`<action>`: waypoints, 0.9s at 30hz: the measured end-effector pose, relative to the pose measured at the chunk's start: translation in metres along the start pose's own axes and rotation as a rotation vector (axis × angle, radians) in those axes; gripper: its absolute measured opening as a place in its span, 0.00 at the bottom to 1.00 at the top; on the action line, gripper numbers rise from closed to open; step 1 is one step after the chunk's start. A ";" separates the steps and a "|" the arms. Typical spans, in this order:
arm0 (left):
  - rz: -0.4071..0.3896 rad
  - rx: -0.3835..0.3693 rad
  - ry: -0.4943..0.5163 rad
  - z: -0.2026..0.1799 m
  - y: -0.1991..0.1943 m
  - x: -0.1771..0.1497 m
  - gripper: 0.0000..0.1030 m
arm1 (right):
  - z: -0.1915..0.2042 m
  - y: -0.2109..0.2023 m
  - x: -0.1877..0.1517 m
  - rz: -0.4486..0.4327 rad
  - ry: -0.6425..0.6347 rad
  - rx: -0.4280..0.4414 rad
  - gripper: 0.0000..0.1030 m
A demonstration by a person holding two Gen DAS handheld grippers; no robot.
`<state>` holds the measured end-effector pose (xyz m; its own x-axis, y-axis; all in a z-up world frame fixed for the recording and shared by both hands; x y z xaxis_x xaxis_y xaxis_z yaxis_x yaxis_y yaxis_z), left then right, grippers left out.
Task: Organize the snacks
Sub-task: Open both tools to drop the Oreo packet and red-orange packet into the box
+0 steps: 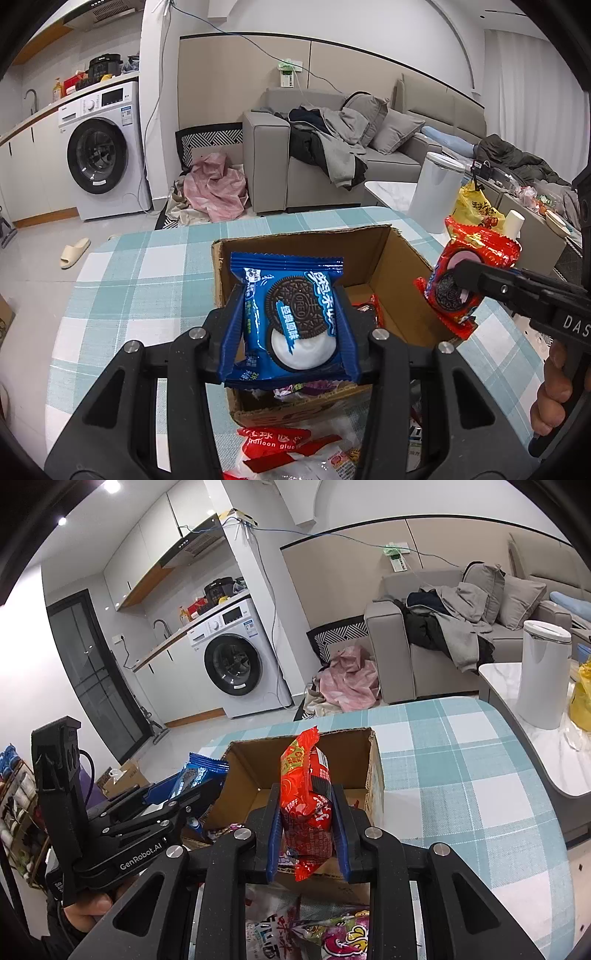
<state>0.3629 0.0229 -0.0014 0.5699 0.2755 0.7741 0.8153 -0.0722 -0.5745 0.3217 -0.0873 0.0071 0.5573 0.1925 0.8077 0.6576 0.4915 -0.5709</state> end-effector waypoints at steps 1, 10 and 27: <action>0.003 -0.001 -0.002 0.000 0.003 0.000 0.41 | 0.000 0.002 0.000 0.003 0.002 0.003 0.24; 0.027 0.012 0.024 -0.003 0.027 -0.002 0.41 | -0.003 0.023 -0.002 0.037 0.011 0.006 0.24; 0.058 0.020 0.012 -0.001 0.028 -0.009 0.80 | -0.001 0.022 -0.008 0.047 -0.024 0.003 0.50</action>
<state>0.3808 0.0177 -0.0239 0.6176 0.2594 0.7425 0.7787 -0.0688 -0.6236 0.3322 -0.0789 -0.0118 0.5753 0.2360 0.7831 0.6291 0.4842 -0.6081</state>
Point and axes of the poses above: each gripper's, at about its wrist camera, not at the fingertips, and y roughly the way its jaws point, z to its left, x to its top, the point moved 9 cm from there along y, roughly the way its jaws point, and after that the axes turned 13 degrees about -y, right-handed, at the moved point
